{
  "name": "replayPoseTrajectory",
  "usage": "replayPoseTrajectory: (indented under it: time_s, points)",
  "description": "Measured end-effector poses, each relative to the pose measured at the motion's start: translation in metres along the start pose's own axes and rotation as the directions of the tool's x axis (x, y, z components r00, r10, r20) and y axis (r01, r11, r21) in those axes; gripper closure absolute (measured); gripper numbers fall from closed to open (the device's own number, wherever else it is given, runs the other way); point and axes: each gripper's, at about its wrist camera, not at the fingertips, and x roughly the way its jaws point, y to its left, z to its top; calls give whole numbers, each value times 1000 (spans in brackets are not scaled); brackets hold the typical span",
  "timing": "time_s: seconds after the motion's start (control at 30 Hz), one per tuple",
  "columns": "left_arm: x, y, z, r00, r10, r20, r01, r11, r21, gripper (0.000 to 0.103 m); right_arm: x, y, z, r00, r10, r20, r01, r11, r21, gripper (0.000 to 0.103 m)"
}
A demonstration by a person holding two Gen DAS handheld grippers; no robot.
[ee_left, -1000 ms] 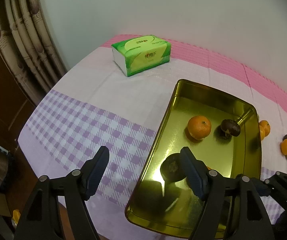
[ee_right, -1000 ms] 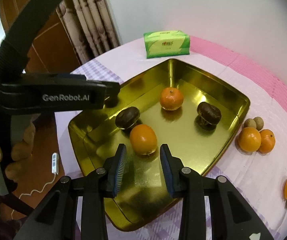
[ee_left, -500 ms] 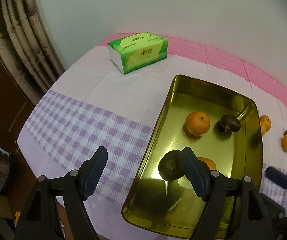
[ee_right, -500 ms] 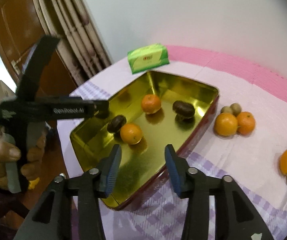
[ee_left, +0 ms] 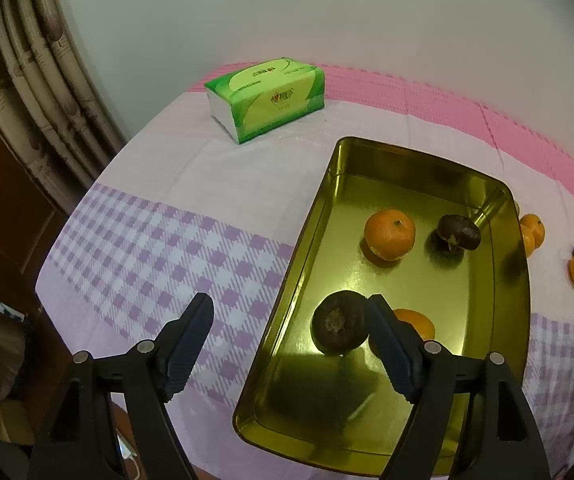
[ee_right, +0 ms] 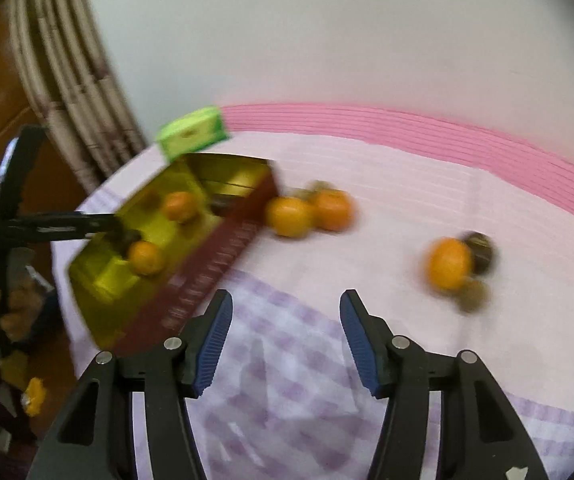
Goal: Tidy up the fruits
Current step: 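Move both grippers back toward the remaining fruits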
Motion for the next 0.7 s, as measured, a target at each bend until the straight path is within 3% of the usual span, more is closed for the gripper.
replayPoseTrajectory:
  time_s: [0.13, 0.37, 0.57, 0.7]
  points:
    - [2, -4, -1, 1000, 10, -4, -10, 1000, 15, 25, -14, -40, -9, 993, -120, 13, 119, 991, 55, 38]
    - [6, -11, -4, 1000, 23, -15, -23, 999, 34, 25, -24, -112, -25, 951, -309, -23, 309, 938, 160, 31]
    - [10, -16, -7, 999, 38, -22, -36, 998, 58, 25, -23, -150, -36, 915, -399, -64, 404, 896, 184, 23]
    - [6, -23, -9, 999, 45, -3, -45, 995, 92, 25, -18, -166, -42, 904, -417, -97, 428, 879, 210, 20]
